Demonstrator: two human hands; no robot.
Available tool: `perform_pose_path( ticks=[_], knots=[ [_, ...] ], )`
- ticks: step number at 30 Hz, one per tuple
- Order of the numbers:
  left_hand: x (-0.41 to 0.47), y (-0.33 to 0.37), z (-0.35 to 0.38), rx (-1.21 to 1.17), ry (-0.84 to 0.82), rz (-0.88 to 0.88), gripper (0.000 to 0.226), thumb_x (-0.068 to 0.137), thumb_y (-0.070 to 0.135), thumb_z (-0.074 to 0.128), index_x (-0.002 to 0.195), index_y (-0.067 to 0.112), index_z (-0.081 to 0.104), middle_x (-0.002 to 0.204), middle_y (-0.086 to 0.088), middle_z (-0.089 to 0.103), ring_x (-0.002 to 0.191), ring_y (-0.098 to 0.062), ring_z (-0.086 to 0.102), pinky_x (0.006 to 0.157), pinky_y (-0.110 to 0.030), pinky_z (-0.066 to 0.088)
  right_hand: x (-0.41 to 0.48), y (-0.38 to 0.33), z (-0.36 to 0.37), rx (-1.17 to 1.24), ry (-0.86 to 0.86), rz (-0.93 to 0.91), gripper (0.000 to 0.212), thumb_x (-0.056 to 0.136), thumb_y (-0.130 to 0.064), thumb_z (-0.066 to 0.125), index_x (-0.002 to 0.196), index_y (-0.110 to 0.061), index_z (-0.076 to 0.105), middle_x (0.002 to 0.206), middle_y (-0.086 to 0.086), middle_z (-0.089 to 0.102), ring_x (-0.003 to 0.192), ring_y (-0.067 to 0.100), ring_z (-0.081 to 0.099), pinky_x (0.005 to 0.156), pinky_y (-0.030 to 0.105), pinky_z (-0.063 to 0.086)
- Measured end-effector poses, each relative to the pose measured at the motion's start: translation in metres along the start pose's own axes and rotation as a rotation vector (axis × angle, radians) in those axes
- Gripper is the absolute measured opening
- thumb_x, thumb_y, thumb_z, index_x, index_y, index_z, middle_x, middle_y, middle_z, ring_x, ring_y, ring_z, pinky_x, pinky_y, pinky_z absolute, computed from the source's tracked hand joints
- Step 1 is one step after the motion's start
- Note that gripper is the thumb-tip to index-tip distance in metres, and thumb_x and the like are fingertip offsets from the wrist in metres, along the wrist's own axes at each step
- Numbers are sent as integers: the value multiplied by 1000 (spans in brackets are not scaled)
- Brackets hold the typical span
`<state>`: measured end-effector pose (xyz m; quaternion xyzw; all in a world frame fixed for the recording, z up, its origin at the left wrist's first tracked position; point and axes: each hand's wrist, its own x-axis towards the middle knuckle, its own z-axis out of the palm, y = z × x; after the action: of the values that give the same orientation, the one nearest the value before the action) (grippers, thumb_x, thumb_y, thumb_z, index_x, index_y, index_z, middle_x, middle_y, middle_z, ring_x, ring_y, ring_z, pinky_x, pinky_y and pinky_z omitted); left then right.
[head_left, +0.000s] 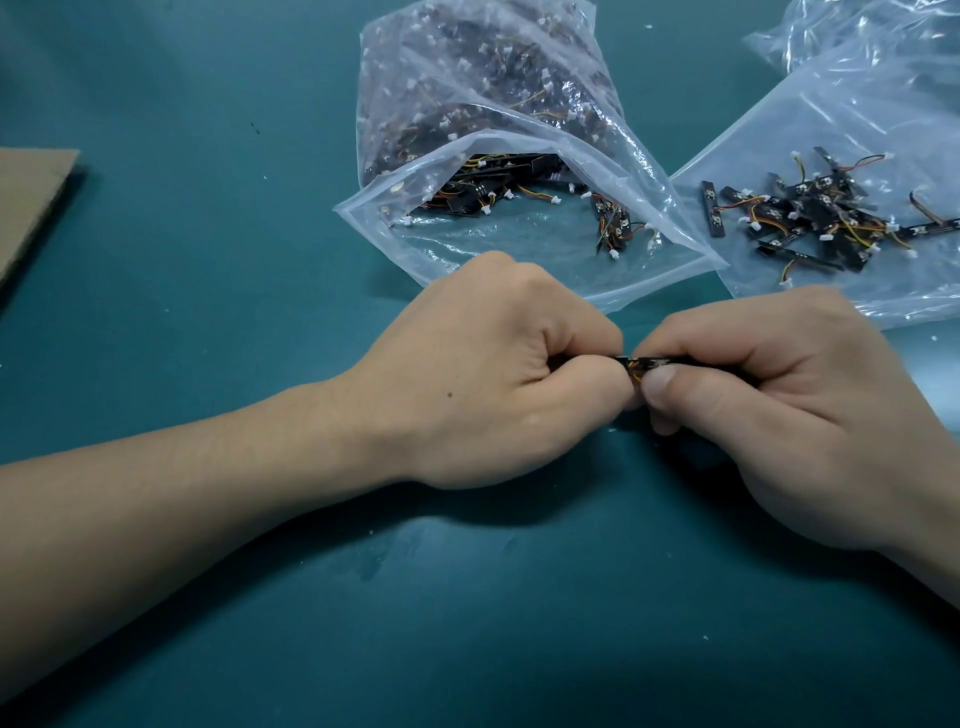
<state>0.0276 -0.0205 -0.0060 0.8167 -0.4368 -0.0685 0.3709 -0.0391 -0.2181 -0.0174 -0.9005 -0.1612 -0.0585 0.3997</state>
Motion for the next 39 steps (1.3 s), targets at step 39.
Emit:
perform_pose_path(
  ticks=[39],
  knots=[
    [-1, 4, -3, -187, 56, 32, 41, 81, 1, 49, 55, 24, 28, 49, 3, 22, 47, -10, 21, 47, -23, 22, -3, -6, -1, 172, 45, 8, 25, 100, -35, 50, 90, -20, 68, 69, -5, 66, 57, 10, 56, 56, 16, 40]
  ],
)
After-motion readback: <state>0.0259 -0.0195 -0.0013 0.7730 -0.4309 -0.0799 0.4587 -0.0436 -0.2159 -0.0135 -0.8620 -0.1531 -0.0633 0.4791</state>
